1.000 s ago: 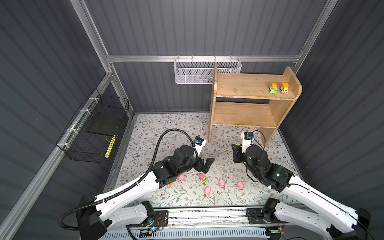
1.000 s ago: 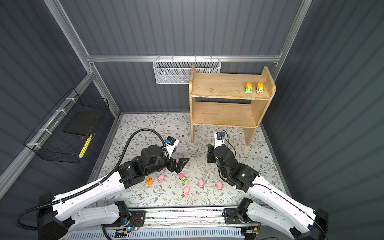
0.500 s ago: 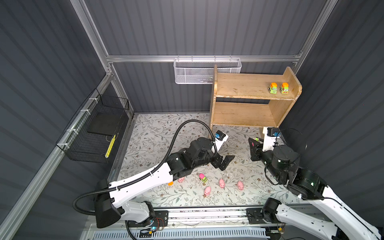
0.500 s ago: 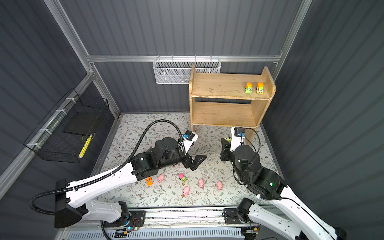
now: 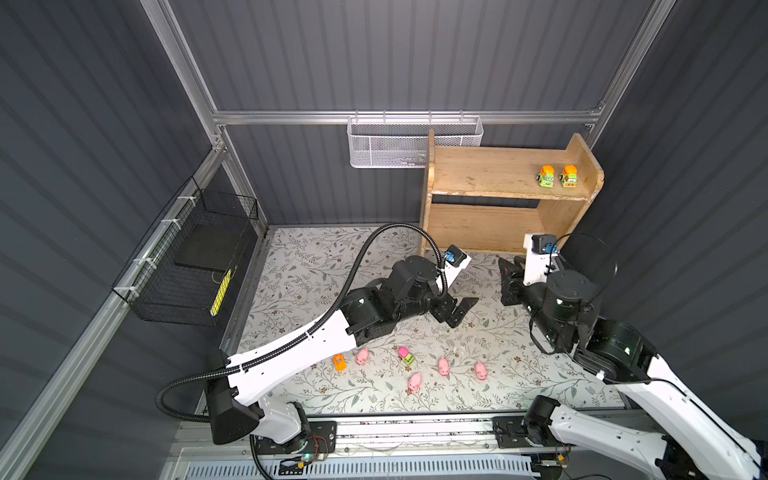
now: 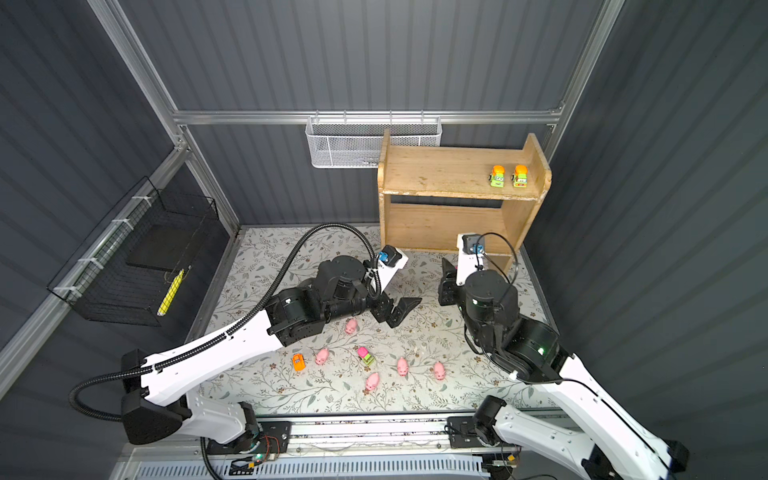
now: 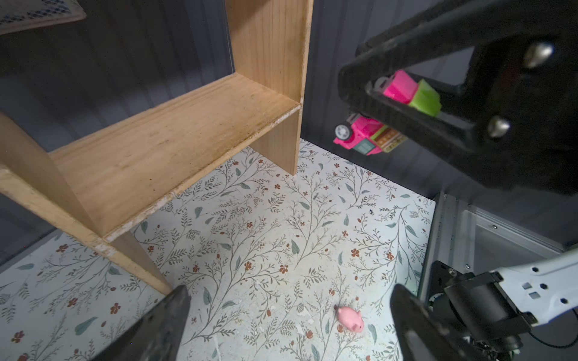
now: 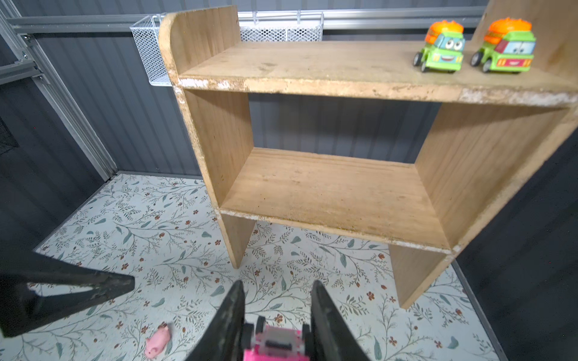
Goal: Place and organize the plastic toys onto the shelf
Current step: 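Carry the truck to the top shelf in the right gripper while left gripper rises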
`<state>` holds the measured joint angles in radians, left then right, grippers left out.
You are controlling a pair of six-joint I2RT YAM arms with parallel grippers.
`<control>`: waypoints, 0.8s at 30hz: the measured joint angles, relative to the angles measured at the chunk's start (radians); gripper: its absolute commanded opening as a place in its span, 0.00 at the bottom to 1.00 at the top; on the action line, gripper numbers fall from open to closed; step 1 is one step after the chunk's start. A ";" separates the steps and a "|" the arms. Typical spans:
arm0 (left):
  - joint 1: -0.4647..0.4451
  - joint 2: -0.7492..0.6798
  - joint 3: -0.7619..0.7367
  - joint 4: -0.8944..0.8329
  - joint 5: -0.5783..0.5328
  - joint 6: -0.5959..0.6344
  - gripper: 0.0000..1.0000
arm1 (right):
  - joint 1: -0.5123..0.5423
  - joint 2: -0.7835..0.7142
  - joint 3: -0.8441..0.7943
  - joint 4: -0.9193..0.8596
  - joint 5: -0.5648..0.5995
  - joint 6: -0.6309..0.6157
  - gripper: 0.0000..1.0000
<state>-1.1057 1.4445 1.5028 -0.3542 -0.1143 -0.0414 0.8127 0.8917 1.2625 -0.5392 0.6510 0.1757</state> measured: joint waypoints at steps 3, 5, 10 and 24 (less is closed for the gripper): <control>0.000 0.003 0.044 -0.035 -0.030 0.021 1.00 | -0.026 0.063 0.079 -0.001 -0.004 -0.025 0.34; 0.000 0.010 0.077 -0.055 -0.048 0.034 1.00 | -0.058 0.105 0.138 -0.005 -0.021 -0.032 0.34; 0.025 0.023 0.127 -0.079 -0.061 0.063 1.00 | -0.164 0.202 0.284 -0.017 -0.088 -0.049 0.33; 0.138 0.023 0.134 -0.069 -0.032 0.084 1.00 | -0.432 0.545 0.737 -0.064 -0.288 -0.100 0.29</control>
<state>-0.9672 1.4670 1.6363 -0.4232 -0.1459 0.0422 0.3809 1.4364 1.9999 -0.6037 0.3630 0.0761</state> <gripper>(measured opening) 0.997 0.324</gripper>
